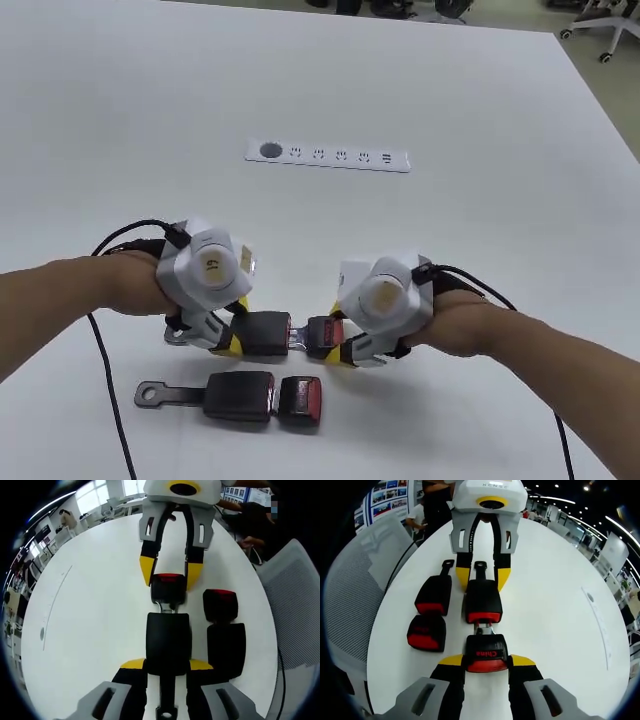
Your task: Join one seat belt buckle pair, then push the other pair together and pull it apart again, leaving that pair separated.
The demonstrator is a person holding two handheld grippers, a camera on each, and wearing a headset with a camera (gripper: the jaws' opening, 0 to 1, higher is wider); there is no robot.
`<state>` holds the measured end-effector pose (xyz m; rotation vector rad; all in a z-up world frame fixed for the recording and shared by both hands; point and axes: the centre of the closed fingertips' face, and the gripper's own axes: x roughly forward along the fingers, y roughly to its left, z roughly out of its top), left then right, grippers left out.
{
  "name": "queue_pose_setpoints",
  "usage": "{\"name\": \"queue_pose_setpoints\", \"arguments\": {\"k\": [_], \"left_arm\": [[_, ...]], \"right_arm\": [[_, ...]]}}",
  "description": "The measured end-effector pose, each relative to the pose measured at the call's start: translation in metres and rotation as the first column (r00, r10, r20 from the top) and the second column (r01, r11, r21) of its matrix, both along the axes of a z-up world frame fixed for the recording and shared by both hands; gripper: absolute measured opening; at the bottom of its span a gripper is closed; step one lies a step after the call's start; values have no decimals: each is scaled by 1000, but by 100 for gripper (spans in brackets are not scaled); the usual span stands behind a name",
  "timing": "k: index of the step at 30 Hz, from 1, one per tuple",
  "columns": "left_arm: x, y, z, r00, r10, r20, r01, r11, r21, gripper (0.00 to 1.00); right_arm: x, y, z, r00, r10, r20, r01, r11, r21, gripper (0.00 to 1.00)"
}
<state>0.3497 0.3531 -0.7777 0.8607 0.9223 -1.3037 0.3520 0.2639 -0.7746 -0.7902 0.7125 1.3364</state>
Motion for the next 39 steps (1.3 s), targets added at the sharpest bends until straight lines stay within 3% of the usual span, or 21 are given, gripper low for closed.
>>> {"name": "queue_pose_setpoints", "arguments": {"k": [19,23,27,39], "left_arm": [[0,0,-1,1000,11,-3,-11,1000,15,29],[-1,-1,-1,1000,1,1,-1,1000,26,29],[0,-1,-2,1000,-12,5,12,1000,28,29],[0,0,-2,1000,-16,9,15,999,36,29]], "right_arm": [[-1,15,2,1000,-15,-6,15,1000,-5,29],[3,19,-3,1000,-28,-7,28,1000,-3,29],[-1,20,5,1000,-29,-5,29,1000,-3,29],[0,26,-3,1000,-23,-12,23,1000,2,29]]}}
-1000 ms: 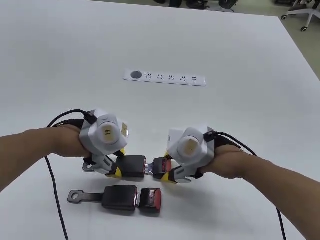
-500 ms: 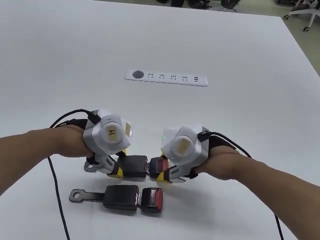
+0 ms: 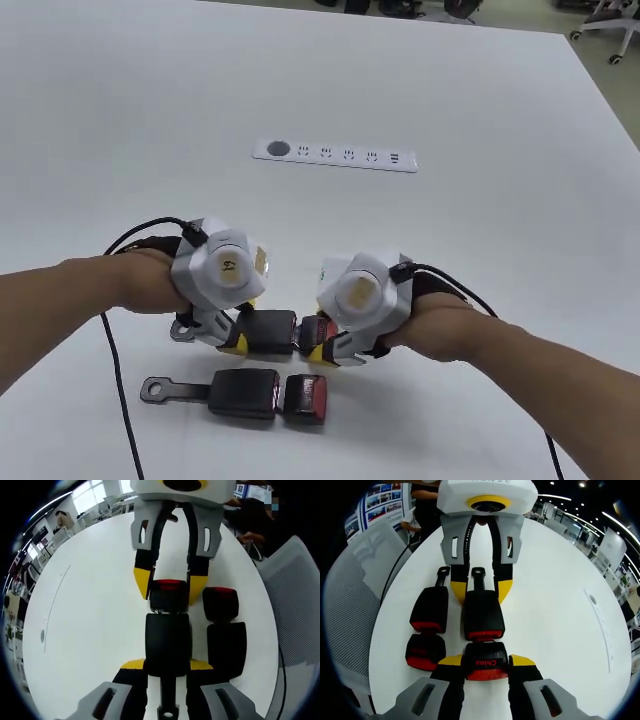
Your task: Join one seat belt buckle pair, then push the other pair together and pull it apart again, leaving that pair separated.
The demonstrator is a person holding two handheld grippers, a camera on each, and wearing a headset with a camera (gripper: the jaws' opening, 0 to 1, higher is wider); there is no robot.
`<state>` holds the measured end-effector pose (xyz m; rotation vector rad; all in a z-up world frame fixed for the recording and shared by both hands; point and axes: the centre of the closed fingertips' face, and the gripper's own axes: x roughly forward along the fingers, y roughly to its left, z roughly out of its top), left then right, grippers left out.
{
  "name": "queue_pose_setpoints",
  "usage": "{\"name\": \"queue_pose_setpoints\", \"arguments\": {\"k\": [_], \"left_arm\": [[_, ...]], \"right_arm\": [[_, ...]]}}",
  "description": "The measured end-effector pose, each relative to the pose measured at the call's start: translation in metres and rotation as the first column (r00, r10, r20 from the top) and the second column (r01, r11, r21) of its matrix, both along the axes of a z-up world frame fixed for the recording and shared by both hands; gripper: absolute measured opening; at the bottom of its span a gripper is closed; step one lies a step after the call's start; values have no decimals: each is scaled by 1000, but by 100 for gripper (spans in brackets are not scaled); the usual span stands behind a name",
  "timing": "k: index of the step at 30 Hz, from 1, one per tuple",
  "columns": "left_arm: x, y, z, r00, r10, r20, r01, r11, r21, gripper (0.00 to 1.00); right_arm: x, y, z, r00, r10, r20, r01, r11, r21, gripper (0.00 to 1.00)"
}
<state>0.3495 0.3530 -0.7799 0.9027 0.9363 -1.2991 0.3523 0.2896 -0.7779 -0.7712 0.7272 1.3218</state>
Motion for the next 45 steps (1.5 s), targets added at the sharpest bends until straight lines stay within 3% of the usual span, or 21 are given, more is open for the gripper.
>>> {"name": "queue_pose_setpoints", "arguments": {"k": [12,18,25,45], "left_arm": [[-1,0,1,1000,2,1,-2,1000,-2,29],[-1,1,1,1000,-3,1,3,1000,-1,30],[-2,2,0,1000,4,-15,-4,1000,12,30],[-4,-1,-2,999,11,-35,-10,1000,21,32]], "right_arm": [[-5,-2,6,1000,14,3,-14,1000,1,29],[-2,-3,1,1000,26,1,-26,1000,-6,29],[-2,-18,2,999,45,-6,-45,999,-26,30],[-1,-23,-1,997,70,-10,-71,997,-36,30]]}}
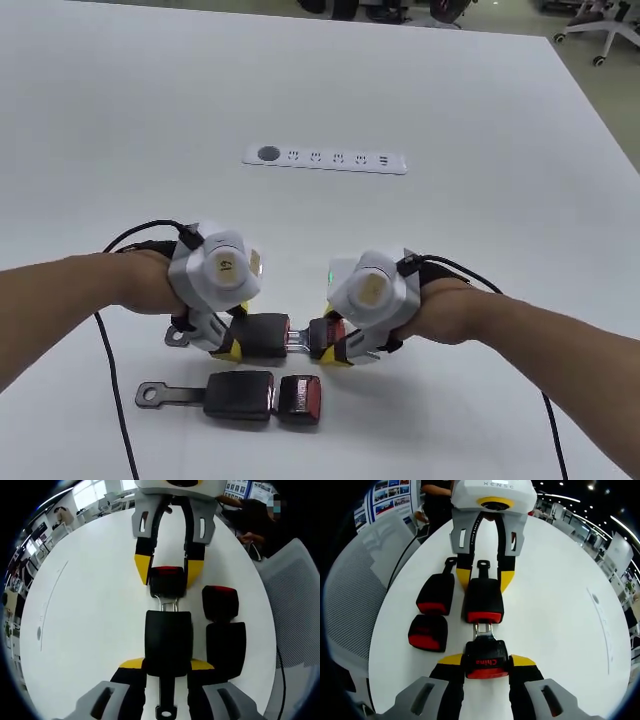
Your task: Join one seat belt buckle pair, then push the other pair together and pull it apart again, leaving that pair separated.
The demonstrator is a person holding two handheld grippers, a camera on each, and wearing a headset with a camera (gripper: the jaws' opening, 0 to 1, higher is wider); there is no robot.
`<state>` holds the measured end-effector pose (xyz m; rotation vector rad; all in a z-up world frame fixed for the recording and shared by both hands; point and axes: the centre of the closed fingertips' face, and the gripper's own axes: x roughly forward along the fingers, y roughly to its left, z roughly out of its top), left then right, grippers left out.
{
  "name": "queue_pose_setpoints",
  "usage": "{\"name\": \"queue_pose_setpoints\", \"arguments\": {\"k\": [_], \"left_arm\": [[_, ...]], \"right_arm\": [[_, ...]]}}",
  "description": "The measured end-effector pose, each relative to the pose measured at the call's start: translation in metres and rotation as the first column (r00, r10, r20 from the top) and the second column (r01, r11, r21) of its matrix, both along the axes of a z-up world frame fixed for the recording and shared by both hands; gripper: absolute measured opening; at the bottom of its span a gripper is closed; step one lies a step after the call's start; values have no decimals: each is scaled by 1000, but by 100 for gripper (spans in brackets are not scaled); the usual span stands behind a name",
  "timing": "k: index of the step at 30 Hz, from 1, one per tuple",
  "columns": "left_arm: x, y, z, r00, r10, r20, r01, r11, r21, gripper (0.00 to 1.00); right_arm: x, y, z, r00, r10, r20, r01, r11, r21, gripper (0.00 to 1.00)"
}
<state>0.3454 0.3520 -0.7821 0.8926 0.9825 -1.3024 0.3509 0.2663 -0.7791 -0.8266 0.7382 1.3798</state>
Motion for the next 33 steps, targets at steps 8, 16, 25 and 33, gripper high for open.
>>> {"name": "queue_pose_setpoints", "arguments": {"k": [8,16,25,33], "left_arm": [[0,1,-1,1000,-2,-1,2,1000,7,32],[2,2,-3,1000,3,-4,-2,1000,16,32],[3,3,-4,1000,7,-5,-7,1000,22,33],[3,4,-4,1000,14,-5,-14,1000,23,33]], "right_arm": [[-1,-12,4,1000,-10,-5,10,1000,-17,30],[1,-24,-3,1000,-16,-9,16,999,-34,31],[1,-38,-2,1000,-22,-12,21,998,-51,31],[-1,-50,0,999,-30,-15,29,998,-64,31]]}}
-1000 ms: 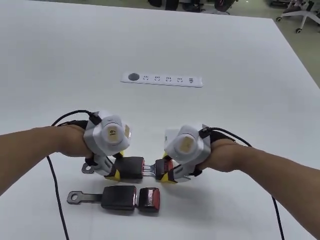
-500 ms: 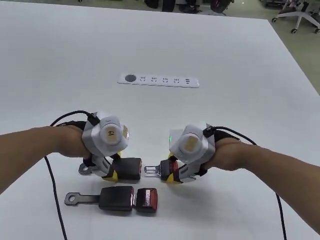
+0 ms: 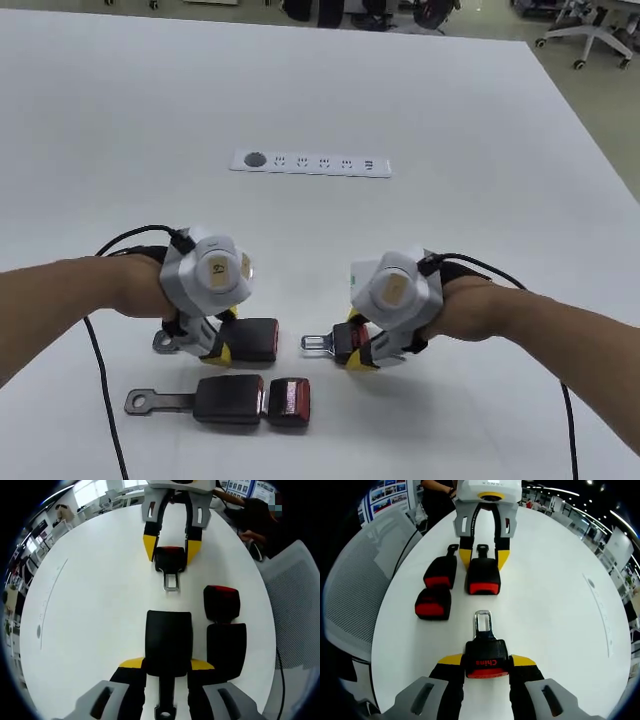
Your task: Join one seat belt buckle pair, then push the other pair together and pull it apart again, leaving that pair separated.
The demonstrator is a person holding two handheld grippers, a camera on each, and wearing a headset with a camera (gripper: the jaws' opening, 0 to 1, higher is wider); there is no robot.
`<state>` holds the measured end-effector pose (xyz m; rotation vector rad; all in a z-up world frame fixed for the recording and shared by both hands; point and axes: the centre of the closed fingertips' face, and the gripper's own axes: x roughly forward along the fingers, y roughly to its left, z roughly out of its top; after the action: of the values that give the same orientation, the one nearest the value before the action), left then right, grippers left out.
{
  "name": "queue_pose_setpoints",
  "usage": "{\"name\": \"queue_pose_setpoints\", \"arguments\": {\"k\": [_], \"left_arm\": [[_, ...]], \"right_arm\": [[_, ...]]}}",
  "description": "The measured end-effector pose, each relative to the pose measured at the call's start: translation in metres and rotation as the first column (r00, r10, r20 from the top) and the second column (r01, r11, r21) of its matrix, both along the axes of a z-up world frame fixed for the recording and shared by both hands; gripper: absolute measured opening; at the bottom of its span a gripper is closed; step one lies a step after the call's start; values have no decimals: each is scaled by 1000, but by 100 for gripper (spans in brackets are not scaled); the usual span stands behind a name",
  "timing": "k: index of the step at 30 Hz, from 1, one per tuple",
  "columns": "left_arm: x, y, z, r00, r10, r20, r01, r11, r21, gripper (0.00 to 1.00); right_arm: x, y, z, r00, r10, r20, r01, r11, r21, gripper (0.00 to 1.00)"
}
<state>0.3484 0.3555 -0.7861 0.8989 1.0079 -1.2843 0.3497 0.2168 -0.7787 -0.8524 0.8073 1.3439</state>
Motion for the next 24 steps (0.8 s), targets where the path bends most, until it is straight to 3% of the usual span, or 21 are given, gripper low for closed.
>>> {"name": "queue_pose_setpoints", "arguments": {"k": [6,24], "left_arm": [[0,0,0,1000,7,0,-7,1000,-5,33],[1,1,0,1000,6,6,-6,1000,9,33]], "right_arm": [[-4,-5,5,1000,-2,-1,2,1000,-7,31],[-3,-13,-1,1000,11,10,-11,1000,-26,32]]}}
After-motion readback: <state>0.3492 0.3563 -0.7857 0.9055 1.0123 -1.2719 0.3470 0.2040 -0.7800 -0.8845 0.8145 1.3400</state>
